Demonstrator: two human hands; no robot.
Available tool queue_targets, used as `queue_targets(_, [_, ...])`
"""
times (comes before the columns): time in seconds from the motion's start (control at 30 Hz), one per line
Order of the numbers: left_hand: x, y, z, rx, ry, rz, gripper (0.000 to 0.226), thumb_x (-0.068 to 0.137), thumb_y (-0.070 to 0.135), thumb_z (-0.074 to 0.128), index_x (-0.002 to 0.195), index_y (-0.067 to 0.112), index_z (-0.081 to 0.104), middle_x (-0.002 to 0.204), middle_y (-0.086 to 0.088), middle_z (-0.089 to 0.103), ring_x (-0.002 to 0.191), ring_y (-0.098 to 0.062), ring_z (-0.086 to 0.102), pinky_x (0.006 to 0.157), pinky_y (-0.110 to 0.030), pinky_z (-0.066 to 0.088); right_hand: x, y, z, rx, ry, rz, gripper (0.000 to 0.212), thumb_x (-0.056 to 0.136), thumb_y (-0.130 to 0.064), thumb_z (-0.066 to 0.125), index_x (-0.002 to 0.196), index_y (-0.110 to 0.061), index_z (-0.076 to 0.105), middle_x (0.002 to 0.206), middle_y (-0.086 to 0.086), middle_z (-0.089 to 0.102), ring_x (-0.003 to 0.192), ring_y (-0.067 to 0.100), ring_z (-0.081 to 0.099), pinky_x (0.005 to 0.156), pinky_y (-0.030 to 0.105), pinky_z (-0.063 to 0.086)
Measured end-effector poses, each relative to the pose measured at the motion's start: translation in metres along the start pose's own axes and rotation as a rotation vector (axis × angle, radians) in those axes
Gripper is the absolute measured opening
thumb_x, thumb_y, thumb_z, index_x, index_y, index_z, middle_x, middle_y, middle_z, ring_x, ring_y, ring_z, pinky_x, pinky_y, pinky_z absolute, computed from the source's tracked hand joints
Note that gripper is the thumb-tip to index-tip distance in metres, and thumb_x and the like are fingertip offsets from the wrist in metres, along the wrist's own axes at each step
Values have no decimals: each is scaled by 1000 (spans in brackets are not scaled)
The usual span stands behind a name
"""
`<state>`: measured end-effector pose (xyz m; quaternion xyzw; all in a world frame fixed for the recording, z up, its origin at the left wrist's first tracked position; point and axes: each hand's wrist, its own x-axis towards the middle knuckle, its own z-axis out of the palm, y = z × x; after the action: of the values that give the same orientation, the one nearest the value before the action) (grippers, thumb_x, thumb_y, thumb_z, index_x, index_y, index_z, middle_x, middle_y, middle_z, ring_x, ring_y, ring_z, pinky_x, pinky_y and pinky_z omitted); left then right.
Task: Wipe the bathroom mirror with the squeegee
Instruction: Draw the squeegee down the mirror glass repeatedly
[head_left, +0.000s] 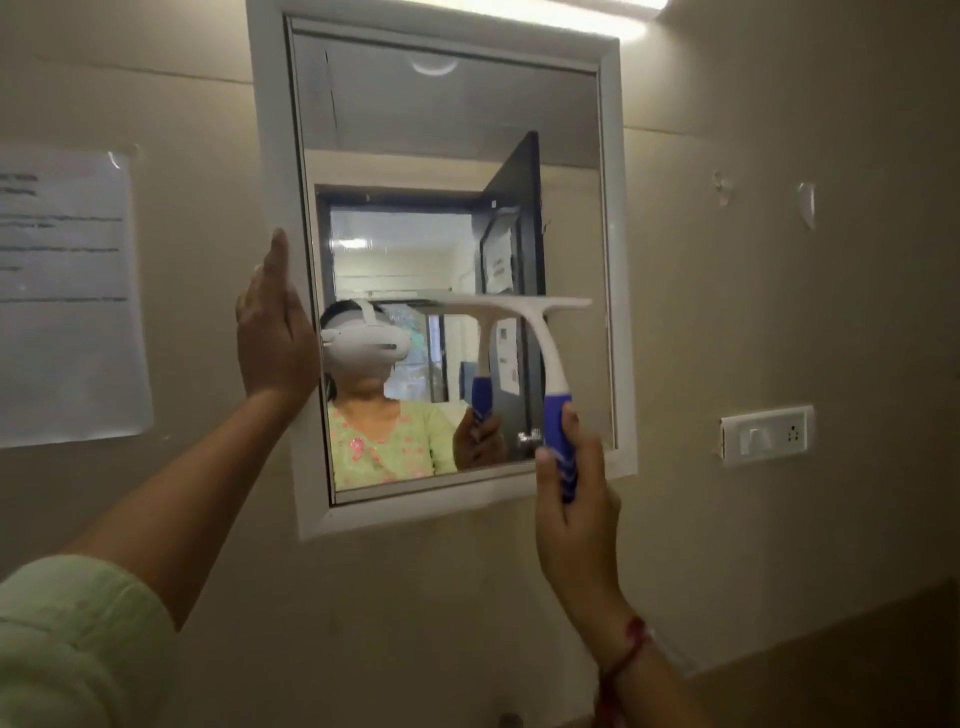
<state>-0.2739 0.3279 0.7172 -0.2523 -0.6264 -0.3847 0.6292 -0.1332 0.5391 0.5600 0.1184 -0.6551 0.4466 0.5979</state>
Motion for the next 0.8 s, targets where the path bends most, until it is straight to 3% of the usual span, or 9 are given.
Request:
queue_targets(0.07, [0,-1,-1,-10,6,2,47,99,7,30,144,18,26,145,-7,40,130,-25,40,106,-28,26,45,-5,4,-30,12,-80,41,93,-36,41,133,-37,34,100,-18,55,75,0,58,60,12,48])
queue_targets(0.2, [-1,-1,0,-4,2,-1,48,98,6,31,144,19,27,144,-10,42,129,-31,41,105,-39,30,114,-16,10,-77,61,-171,37,95,-28,44,131,-33,37,79,-28,56,69,6,58,53,19,52])
queue_targets(0.3, [-1,0,1,5,5,-14,48,98,7,32,144,20,27,143,-12,43,127,-34,41,103,-42,32,144,-20,11,-45,88,-220,35,95,-22,45,125,-37,35,81,-38,55,67,-7,57,52,5,45])
queue_targets(0.53, [0,0,0,15,-2,-19,47,98,6,33,144,18,28,142,-14,43,128,-37,40,105,-48,32,204,-29,10,-97,104,-289,33,96,-21,44,128,-18,39,80,-24,48,67,-15,55,53,-1,41])
queue_targets(0.63, [-1,2,0,22,-4,-15,47,98,6,33,144,17,28,142,-15,43,128,-38,40,105,-49,32,225,-31,14,-138,98,-320,33,96,-20,45,128,-17,38,92,-6,57,63,-4,59,51,4,44])
queue_targets(0.7, [-1,2,0,25,-7,-5,47,98,6,33,144,16,26,142,-16,43,128,-38,40,104,-49,32,235,-30,17,-164,82,-330,35,96,-20,45,130,-18,37,107,6,60,70,4,59,60,10,48])
queue_targets(0.8, [-1,1,0,29,-8,3,48,99,6,32,144,17,25,143,-15,42,129,-36,39,105,-47,31,243,-28,21,-166,90,-338,33,95,-21,46,128,-18,38,102,1,58,67,6,59,61,14,51])
